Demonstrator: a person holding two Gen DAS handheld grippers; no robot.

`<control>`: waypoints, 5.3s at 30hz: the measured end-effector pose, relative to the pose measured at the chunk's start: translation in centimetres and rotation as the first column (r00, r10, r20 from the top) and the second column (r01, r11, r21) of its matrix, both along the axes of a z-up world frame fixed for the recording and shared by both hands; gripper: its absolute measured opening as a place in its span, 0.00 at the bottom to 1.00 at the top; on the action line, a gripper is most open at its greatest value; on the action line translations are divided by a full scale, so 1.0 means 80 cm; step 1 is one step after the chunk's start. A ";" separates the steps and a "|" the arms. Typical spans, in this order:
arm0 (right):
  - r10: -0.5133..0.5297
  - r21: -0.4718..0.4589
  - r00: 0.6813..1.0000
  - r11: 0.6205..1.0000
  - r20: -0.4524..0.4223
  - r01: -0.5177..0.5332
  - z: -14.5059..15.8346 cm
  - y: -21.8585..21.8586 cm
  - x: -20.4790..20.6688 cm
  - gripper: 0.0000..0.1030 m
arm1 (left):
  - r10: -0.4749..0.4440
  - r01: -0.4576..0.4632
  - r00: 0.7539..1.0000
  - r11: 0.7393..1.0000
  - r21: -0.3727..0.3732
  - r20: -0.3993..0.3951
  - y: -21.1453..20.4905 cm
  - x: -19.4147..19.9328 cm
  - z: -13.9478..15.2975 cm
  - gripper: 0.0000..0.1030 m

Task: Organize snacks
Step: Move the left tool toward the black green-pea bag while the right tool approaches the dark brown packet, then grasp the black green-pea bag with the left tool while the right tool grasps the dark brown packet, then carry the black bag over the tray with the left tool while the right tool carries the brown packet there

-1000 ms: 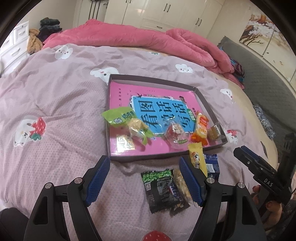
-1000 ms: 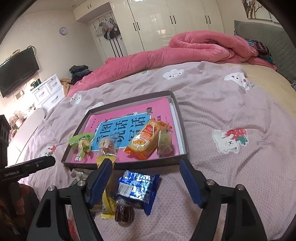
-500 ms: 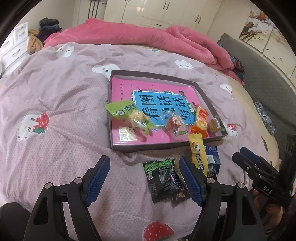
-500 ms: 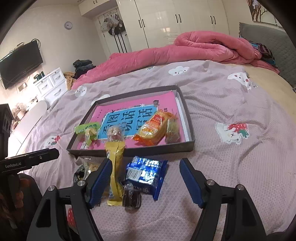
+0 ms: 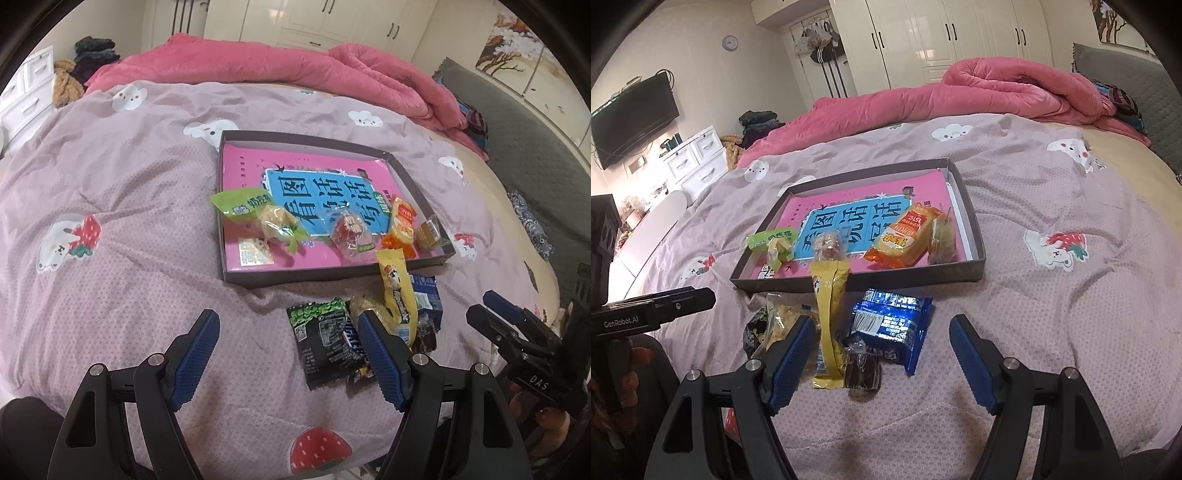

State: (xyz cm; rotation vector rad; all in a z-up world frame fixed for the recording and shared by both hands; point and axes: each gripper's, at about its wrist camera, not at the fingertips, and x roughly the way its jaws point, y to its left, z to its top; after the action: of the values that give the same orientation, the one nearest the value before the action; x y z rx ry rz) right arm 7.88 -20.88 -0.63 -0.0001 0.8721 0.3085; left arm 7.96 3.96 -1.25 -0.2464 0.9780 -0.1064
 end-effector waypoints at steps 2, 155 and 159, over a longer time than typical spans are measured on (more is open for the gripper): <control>0.001 -0.002 1.000 1.000 0.001 -0.001 0.001 0.000 -0.003 0.72 | -0.005 0.005 1.000 1.000 0.002 -0.002 -0.001 -0.002 0.000 0.76; 0.020 0.113 0.997 0.993 0.071 -0.028 0.017 -0.008 0.077 0.26 | 0.028 -0.027 0.992 1.000 -0.005 0.127 -0.026 0.072 0.011 0.36; 0.014 0.120 0.997 0.992 0.078 -0.023 0.019 -0.010 0.084 0.26 | 0.023 -0.023 0.992 1.000 -0.001 0.126 -0.031 0.079 0.007 0.36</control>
State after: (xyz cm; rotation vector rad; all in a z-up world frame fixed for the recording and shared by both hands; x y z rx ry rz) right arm 14.61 -21.72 0.92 0.0920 0.7765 0.3761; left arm 14.31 1.46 -0.68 -0.2479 0.8497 -0.0990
